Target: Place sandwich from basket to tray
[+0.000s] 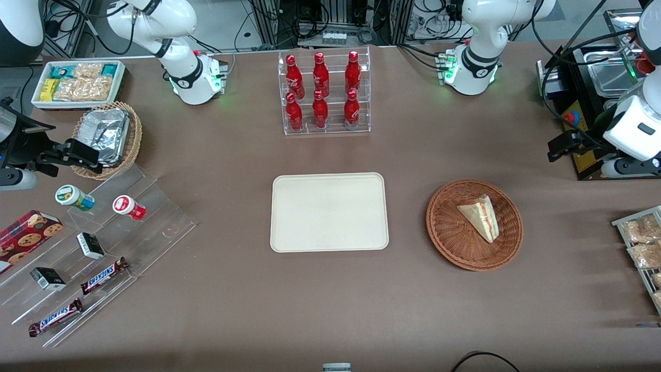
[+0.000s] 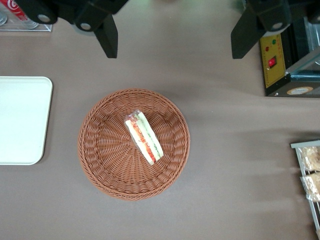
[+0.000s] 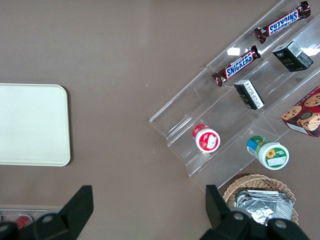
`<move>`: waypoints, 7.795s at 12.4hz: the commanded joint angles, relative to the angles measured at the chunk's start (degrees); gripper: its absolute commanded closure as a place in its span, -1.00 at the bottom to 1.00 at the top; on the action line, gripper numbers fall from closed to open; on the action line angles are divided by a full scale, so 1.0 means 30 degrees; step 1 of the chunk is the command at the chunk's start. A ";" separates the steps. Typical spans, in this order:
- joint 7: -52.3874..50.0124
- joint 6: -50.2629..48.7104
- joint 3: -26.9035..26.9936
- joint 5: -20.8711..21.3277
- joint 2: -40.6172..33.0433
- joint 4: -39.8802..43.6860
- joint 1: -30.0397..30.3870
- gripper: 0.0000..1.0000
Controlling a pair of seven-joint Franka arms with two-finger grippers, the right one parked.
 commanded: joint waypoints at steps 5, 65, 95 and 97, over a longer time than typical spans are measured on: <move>-0.1592 0.0655 -0.0033 0.0379 0.1371 0.0411 -0.0400 -1.00; -1.7953 0.7834 -0.7826 0.5356 1.1859 0.2930 -0.7897 1.00; -1.9684 0.5644 -0.7914 0.6299 0.7796 0.1524 -0.5152 -0.98; -1.8895 0.4533 -0.7914 0.5772 0.6857 0.1553 -0.4447 -0.98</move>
